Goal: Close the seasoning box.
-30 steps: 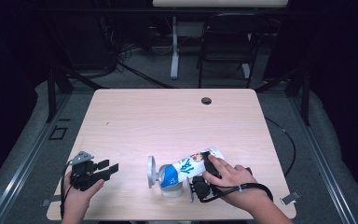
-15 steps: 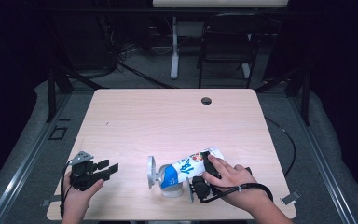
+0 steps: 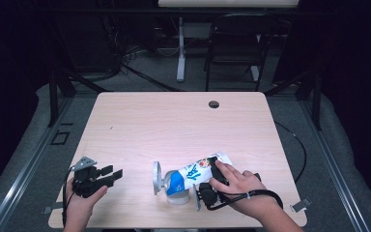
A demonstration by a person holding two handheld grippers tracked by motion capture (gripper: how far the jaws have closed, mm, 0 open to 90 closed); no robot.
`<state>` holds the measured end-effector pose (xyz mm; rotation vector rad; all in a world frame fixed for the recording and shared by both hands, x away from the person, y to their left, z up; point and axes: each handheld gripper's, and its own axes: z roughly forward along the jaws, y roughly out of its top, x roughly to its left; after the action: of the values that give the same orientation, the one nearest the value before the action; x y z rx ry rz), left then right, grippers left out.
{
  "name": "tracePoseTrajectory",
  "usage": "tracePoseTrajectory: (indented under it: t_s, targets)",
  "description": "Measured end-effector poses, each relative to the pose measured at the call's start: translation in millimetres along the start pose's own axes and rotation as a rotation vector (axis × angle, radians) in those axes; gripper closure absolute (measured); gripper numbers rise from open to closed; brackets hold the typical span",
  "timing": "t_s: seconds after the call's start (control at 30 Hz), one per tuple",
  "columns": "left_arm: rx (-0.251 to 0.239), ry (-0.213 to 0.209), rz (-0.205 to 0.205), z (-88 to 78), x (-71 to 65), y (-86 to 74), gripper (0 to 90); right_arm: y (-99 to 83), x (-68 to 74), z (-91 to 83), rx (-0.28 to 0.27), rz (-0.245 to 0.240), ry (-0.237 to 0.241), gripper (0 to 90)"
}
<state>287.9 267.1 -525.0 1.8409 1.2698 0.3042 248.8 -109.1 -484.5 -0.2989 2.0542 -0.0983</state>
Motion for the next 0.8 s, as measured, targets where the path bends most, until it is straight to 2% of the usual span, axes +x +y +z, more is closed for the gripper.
tracePoseTrajectory:
  t_s: [0.6,0.63,0.8]
  targets:
    - [0.0,0.006,-0.003,0.5,1.0,-0.6,49.9,0.8,-0.4,-0.7,0.008,-0.018,-0.007,47.9]
    - [0.012,-0.001,-0.002,-0.2,1.4,-0.3,49.9,0.8,-0.4,-0.7,0.008,-0.019,-0.007,47.9]
    - [0.002,0.002,-0.004,0.3,1.5,-0.6,49.9,1.0,-0.8,-1.1,0.009,-0.026,-0.009,48.0]
